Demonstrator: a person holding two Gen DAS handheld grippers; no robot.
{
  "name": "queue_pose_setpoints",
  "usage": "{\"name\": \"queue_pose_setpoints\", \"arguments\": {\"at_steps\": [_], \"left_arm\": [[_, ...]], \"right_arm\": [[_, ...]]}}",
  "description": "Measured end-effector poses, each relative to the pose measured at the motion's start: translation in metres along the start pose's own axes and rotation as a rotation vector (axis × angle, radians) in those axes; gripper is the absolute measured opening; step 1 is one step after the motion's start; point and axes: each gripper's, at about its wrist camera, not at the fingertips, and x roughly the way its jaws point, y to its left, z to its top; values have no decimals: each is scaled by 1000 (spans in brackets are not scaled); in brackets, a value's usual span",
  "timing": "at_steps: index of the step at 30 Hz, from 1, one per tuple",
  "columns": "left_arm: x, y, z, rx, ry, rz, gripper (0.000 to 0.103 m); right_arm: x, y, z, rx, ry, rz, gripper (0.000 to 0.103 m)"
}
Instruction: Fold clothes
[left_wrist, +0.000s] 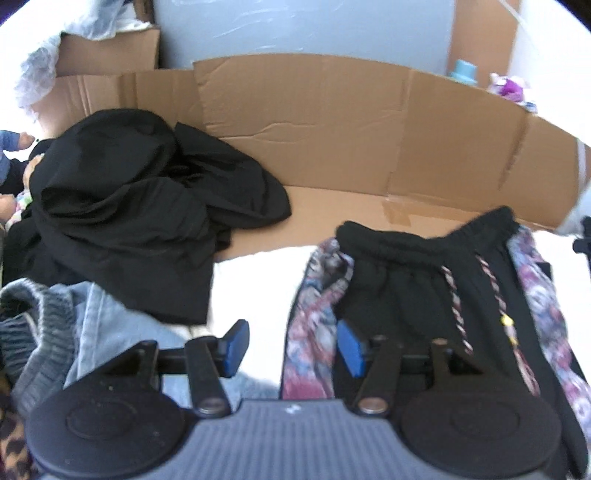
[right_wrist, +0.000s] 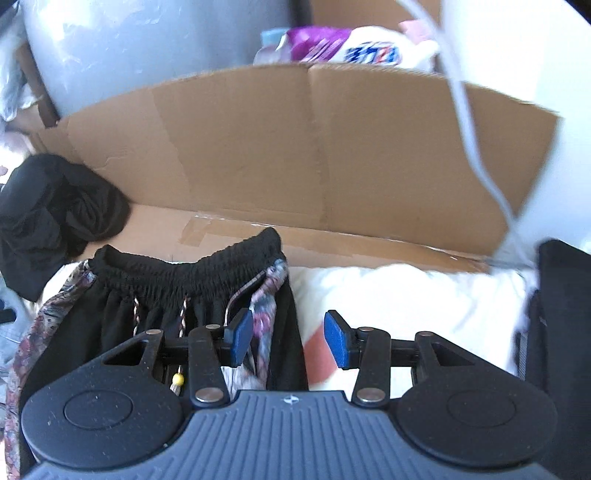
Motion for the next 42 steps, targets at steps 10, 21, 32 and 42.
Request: {"name": "queue_pose_setpoints", "arguments": {"at_steps": [10,21,32,42], "left_arm": [[-87,-27,-37,102,-2,-74,56],[-147,-28,-70,99,-11,-83,56],[-177,-25,-108,82,10,-103,57],[-179,-25,-146,86,67,-110,57]], "right_arm": [[-84,16,-51,-58,8,65,49],[-141,30,-114,-61,34,91,49],[-184,38,-191,-62,50,65,49],[-199,29,-244,-59,102,81,49]]}}
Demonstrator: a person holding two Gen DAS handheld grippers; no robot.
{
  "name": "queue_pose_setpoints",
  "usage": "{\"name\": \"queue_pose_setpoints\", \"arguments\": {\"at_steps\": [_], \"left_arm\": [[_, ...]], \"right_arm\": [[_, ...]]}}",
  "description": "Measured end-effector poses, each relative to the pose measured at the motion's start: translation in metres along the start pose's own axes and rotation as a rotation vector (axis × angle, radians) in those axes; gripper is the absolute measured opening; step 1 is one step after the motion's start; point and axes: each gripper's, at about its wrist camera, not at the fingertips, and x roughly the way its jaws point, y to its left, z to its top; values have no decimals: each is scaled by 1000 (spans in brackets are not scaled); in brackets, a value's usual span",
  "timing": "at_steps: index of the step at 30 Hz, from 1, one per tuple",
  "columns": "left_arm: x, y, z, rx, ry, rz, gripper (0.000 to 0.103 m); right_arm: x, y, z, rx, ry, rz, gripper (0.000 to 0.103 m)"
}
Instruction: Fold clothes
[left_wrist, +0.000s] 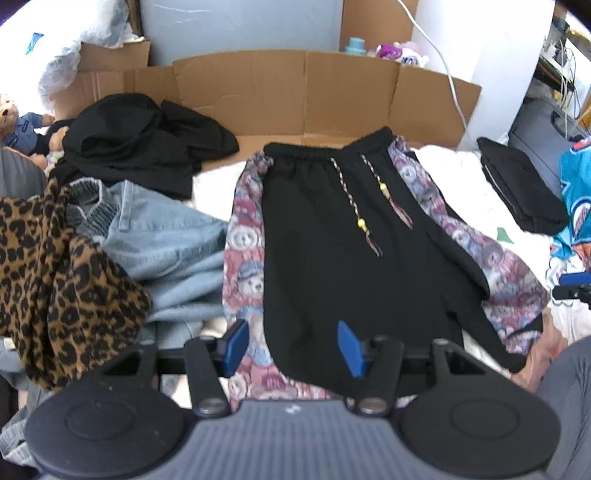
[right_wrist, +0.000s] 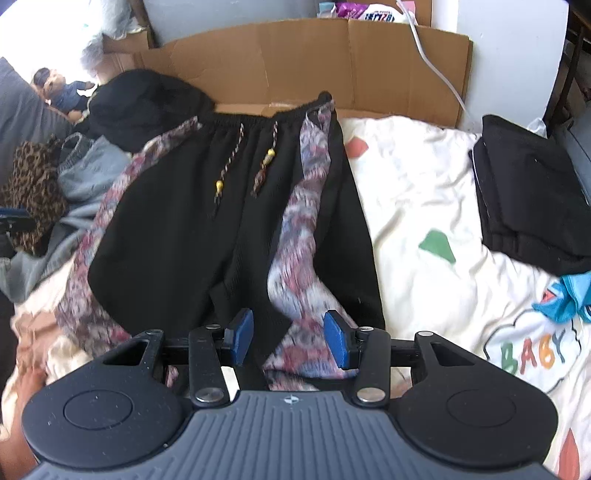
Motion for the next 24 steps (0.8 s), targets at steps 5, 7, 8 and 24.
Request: {"name": "queue_pose_setpoints", "arguments": {"at_steps": [5,7,8,24], "left_arm": [[10,5,-19,-33,35,7,57],[14,6,-26,-46,51,7,57],[16,7,-29,-51,58,4,57],[24,1,-60,-41,80,10,57]], "right_arm": [[0,-13,-21,59,6,-8,49],[6,-19,-29,97,13,-7,49],[9,-22,-33,116,16,-7,49],[29,-55,-27,309,40,53,49]]}}
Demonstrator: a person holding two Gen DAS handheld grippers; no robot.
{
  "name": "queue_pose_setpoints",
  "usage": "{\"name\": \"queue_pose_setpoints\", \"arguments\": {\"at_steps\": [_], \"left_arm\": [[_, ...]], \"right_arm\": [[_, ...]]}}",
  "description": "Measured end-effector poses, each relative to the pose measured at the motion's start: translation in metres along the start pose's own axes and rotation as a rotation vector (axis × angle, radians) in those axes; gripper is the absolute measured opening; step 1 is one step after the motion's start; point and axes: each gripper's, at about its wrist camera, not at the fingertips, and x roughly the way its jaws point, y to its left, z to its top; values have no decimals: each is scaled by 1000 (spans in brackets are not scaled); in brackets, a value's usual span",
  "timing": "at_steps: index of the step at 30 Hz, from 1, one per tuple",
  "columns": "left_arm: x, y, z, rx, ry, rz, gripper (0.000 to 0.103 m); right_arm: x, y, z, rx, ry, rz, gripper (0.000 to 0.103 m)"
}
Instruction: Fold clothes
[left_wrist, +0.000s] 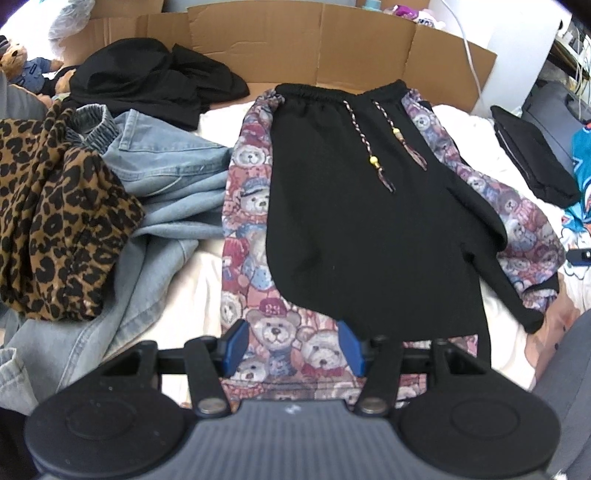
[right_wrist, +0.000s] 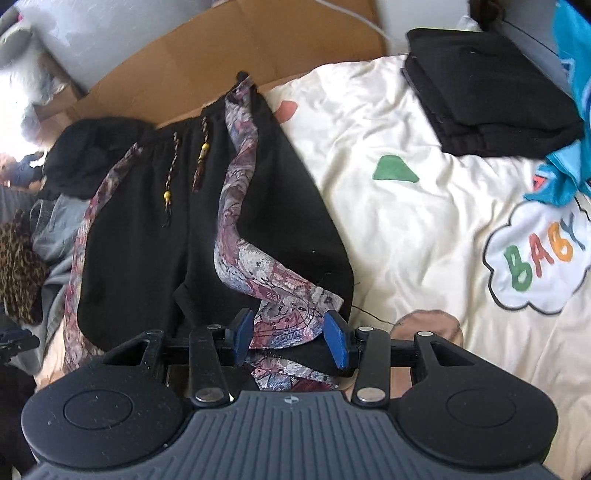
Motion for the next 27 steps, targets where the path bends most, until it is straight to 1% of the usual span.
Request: {"name": "queue_pose_setpoints", "arguments": {"at_steps": [2,4,8,10,21,22,23,24,25,27], "left_arm": [[2,-2,-4,19,2,8,57],[6,-2,-7,28,14,14,57],[13,0,-15,18,43,17,57],[16,1,-17,16,52,21,57],[26,-4,-25,27,80,20,57],[26,-4,-26,29,81,20,57],[26,-4,-26,29,82,20,57],[26,-5,-26,30,83,20,57],[26,-5,-26,30,82,20,57],[25,-5,-25,31,80,20,57]], "right_arm": [[8,2,4,-21,43,13,49],[13,4,7,-40,72,4,49],[22,12,12,-100,82,-54,51],[26,14,15,-124,89,-70,54],[40,16,20,-158,133,-47,54],[41,16,20,-161,134,-43,50],[42,17,20,-165,135,-39,41],[43,17,20,-172,143,-36,12],[45,18,20,-174,155,-48,0],[46,19,19,-179,165,-64,0]]}}
